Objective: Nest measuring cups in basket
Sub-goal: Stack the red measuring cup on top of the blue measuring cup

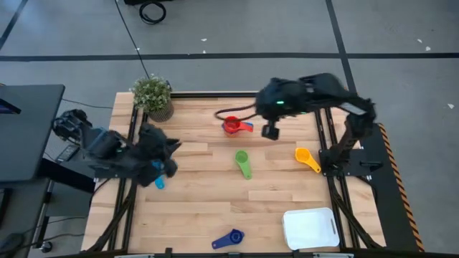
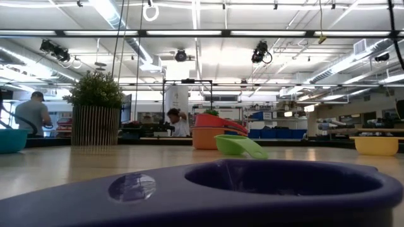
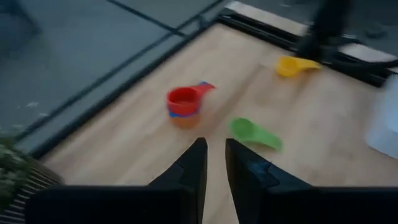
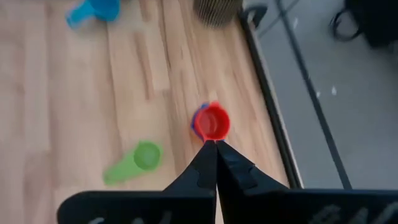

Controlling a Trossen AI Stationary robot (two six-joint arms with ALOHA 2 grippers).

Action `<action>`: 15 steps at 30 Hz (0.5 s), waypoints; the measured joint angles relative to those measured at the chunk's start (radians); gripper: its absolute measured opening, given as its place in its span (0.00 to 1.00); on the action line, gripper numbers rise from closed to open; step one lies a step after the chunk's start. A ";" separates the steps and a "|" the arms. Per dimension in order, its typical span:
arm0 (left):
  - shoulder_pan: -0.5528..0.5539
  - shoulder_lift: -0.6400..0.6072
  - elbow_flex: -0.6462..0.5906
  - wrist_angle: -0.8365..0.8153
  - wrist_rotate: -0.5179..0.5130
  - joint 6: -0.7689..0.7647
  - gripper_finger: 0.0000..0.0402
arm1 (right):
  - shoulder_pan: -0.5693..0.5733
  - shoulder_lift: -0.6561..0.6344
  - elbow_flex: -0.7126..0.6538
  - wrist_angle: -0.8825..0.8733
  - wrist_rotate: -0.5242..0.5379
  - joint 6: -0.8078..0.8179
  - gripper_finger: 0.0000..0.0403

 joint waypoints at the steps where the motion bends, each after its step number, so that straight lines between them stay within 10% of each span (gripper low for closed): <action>1: 0.032 0.016 0.000 0.016 -0.008 0.016 0.16 | 0.017 -0.020 0.000 0.008 0.012 0.007 0.01; 15: 0.436 0.288 0.000 0.505 0.227 0.256 0.15 | 0.110 -0.109 0.000 0.010 0.109 -0.060 0.00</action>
